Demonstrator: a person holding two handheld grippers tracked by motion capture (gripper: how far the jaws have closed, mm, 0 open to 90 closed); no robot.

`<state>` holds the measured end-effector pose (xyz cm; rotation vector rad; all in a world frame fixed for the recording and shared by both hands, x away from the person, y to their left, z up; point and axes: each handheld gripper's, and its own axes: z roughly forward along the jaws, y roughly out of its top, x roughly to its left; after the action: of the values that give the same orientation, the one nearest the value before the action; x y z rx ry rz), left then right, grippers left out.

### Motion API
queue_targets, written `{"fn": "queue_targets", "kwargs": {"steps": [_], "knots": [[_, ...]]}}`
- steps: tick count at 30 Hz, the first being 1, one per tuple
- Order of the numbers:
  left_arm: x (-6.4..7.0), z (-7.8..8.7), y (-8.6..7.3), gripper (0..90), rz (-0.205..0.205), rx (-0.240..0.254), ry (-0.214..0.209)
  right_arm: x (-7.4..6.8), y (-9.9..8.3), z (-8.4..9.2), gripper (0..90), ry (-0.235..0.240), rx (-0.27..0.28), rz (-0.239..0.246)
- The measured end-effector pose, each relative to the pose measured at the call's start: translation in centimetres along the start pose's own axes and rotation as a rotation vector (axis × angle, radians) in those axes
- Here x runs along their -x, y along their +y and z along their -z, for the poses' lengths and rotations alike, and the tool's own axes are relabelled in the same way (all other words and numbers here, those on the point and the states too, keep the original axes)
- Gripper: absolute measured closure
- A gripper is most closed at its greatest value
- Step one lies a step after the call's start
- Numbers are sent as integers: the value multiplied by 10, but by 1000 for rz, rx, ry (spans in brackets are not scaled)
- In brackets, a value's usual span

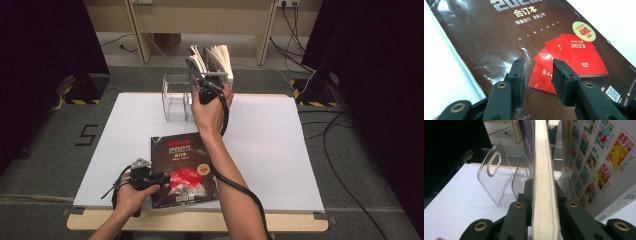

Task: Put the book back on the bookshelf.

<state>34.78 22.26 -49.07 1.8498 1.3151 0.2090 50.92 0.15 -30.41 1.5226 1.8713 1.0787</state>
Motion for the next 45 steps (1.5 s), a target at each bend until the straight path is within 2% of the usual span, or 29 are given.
{"fn": "queue_targets", "kwargs": {"steps": [9,13,23,35,43,45], "knots": [[1,0,0,614,1,-2,-2,0,-2,0,829,-13,21,-2],[1,1,0,613,-2,-10,-5,0,-3,-1,831,3,50,-14],[1,0,0,614,-2,-9,-6,-6,-2,-5,832,-12,136,-32],[1,0,0,615,-1,-6,-12,-12,2,-22,831,-53,148,-41],[1,0,0,615,-2,-6,-14,-14,0,-22,825,-71,165,-44],[1,0,0,614,-4,-9,-15,-14,-1,-21,812,-59,158,-49]]}}
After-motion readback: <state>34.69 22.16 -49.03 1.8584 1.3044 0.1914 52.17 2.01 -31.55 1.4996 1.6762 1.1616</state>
